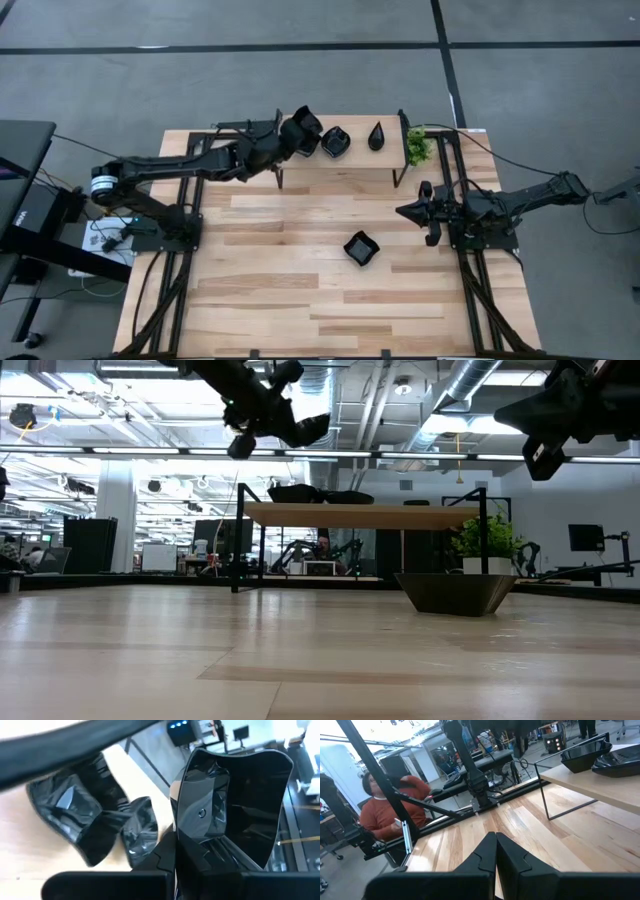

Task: Pick & Place Mini shaped plates
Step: Stack the distorted square plate on top of the other distorted square plates on the shelf

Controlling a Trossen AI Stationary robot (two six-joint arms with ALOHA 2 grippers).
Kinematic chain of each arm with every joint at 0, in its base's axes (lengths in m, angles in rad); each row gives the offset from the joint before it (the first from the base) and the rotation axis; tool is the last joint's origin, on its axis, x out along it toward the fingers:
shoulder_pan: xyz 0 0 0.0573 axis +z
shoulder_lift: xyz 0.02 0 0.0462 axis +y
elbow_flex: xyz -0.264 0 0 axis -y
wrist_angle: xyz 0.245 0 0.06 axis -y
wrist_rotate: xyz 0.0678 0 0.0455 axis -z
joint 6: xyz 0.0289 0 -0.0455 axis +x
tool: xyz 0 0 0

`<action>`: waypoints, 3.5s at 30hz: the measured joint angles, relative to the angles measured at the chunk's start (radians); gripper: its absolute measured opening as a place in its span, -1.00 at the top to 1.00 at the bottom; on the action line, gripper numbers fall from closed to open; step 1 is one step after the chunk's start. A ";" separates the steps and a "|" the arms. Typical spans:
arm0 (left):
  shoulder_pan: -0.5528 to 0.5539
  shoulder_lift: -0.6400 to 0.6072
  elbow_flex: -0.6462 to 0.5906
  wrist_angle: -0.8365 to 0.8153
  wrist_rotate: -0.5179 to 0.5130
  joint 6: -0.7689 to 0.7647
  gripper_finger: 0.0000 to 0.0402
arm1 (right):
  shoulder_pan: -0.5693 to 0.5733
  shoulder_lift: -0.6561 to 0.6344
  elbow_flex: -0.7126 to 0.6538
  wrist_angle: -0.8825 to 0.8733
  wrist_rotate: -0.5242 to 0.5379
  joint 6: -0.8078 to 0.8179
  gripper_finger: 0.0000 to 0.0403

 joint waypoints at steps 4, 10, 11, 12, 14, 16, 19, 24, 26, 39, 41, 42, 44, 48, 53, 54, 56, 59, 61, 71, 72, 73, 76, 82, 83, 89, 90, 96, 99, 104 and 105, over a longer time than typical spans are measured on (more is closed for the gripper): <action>-0.007 0.040 0.000 0.013 -0.013 -0.065 0.96 | -0.010 0.000 0.000 -0.001 0.000 -0.002 1.00; -0.013 0.075 0.000 0.091 -0.012 -0.076 0.96 | -0.023 0.000 0.000 -0.001 0.000 -0.002 1.00; -0.013 0.074 0.000 0.101 -0.012 -0.076 0.96 | -0.024 0.000 0.000 -0.001 -0.001 -0.002 1.00; -0.013 0.071 0.000 0.105 -0.014 -0.076 0.96 | -0.025 0.000 0.000 -0.001 -0.001 -0.002 1.00; -0.012 0.064 0.000 0.112 -0.032 -0.076 0.96 | -0.025 0.000 0.000 -0.001 -0.001 -0.002 1.00; -0.012 0.060 0.000 0.116 -0.042 -0.075 0.96 | -0.025 0.000 0.000 -0.001 -0.001 -0.002 1.00; -0.012 0.061 0.000 0.119 -0.043 -0.074 0.96 | -0.025 0.000 0.000 -0.001 -0.001 -0.002 1.00; -0.012 0.061 0.000 0.120 -0.043 -0.072 0.96 | -0.025 0.000 0.000 -0.001 -0.001 -0.002 1.00; -0.012 0.061 0.000 0.120 -0.043 -0.072 0.96 | -0.025 0.000 0.000 -0.001 -0.001 -0.002 1.00; -0.005 0.061 0.000 0.158 -0.045 -0.093 0.96 | -0.025 0.000 0.000 0.000 -0.001 0.006 1.00; -0.005 0.061 0.000 0.182 -0.044 -0.097 0.96 | -0.025 0.000 0.000 0.000 -0.001 0.023 1.00; -0.005 0.061 0.000 0.189 -0.051 -0.104 0.96 | -0.026 0.000 0.000 0.000 -0.001 0.024 1.00; -0.009 0.061 0.000 0.187 -0.079 -0.143 0.96 | -0.026 0.000 0.000 0.000 -0.001 0.024 1.00; -0.011 0.061 -0.001 0.187 -0.110 -0.225 0.96 | -0.026 0.000 0.000 0.000 -0.001 0.025 1.00; -0.019 0.062 0.025 0.173 -0.163 -0.284 0.96 | -0.026 0.000 0.000 0.000 -0.001 0.025 1.00; -0.025 0.062 0.041 0.151 -0.182 -0.292 0.96 | -0.026 0.000 0.000 0.000 -0.001 0.026 1.00; -0.034 0.062 0.072 0.086 -0.227 -0.312 0.96 | -0.026 0.000 0.000 0.000 -0.001 0.026 1.00; -0.039 0.062 0.124 -0.055 -0.255 -0.350 0.96 | -0.026 0.000 0.000 0.000 -0.001 0.026 1.00; -0.039 0.070 0.154 -0.142 -0.260 -0.405 0.96 | -0.026 0.000 0.000 0.000 -0.001 0.026 1.00; -0.018 0.217 0.290 -0.330 -0.121 -0.551 0.96 | -0.027 0.000 0.000 0.001 0.000 0.026 1.00; -0.017 0.235 0.308 -0.345 -0.103 -0.575 0.96 | -0.027 0.000 0.000 0.001 0.000 0.026 1.00; -0.016 0.248 0.326 -0.375 -0.085 -0.597 0.96 | -0.027 0.000 0.000 0.001 0.000 0.026 1.00; -0.010 0.259 0.371 -0.476 -0.079 -0.642 0.96 | -0.027 0.000 0.000 0.003 0.000 0.026 1.00; -0.001 0.262 0.437 -0.710 -0.079 -0.661 0.96 | -0.027 0.000 0.000 0.008 0.001 0.026 1.00; 0.002 0.264 0.440 -0.725 -0.054 -0.669 0.96 | -0.028 0.000 0.000 0.008 0.001 0.026 1.00; 0.027 0.280 0.437 -0.779 -0.010 -0.688 0.96 | -0.027 0.000 0.000 0.008 0.001 0.026 1.00; 0.030 0.280 0.437 -0.795 -0.004 -0.692 0.96 | -0.027 0.000 0.000 0.008 0.001 0.026 1.00; 0.027 0.280 0.437 -0.787 0.019 -0.693 0.96 | -0.027 0.000 0.000 0.008 0.001 0.026 1.00; 0.026 0.289 0.437 -0.778 0.033 -0.691 0.96 | -0.027 0.000 0.000 0.008 0.001 0.026 1.00; 0.031 0.303 0.436 -0.754 0.044 -0.670 0.96 | -0.027 0.000 0.000 0.008 0.000 0.026 1.00; 0.030 0.303 0.436 -0.755 0.045 -0.670 0.96 | -0.027 0.000 0.000 0.008 0.001 0.026 1.00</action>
